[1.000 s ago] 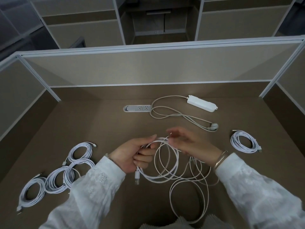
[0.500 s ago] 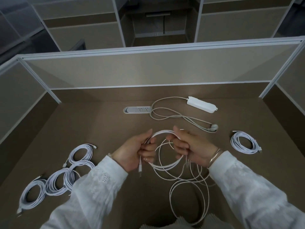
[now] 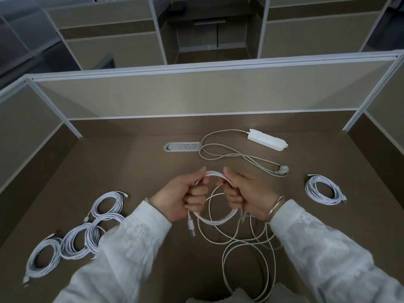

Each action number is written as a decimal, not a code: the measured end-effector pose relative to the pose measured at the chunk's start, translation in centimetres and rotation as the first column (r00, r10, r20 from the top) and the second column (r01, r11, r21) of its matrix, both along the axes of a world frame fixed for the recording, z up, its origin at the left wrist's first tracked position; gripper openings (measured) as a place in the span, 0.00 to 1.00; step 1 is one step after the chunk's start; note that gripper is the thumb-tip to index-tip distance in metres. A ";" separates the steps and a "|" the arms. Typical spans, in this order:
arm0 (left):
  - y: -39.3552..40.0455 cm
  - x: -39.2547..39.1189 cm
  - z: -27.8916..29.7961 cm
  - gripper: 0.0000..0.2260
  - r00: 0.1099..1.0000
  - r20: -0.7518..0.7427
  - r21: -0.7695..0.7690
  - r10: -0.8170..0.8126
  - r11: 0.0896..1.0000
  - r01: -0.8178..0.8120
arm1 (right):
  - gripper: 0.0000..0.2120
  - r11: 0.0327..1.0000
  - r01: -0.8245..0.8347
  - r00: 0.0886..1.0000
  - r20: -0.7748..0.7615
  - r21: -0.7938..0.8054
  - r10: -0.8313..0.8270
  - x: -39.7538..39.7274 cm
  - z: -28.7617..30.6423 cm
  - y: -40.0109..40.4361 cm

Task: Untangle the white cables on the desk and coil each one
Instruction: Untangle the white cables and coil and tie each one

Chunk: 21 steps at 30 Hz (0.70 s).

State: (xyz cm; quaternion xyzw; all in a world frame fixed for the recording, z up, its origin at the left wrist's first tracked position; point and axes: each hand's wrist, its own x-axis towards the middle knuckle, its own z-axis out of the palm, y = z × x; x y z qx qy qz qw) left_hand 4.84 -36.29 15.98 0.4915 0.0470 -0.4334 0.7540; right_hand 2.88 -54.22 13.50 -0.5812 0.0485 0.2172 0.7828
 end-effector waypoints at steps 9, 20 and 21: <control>4.8 4.6 5.0 0.13 0.892 0.145 -0.160 0.427 0.900 -0.405 | 0.09 0.918 -0.011 0.986 0.151 -0.397 0.077 -1.4 -4.8 -2.4; 4.4 4.3 3.2 0.17 0.791 0.354 -0.048 0.499 0.854 -0.517 | 0.07 0.541 0.231 0.858 0.431 -0.809 0.278 -3.1 0.4 -0.1; 4.0 4.0 3.2 0.17 0.775 0.400 -0.026 0.490 0.851 -0.525 | 0.08 0.500 0.223 0.845 0.421 -0.837 0.329 -3.4 1.4 0.5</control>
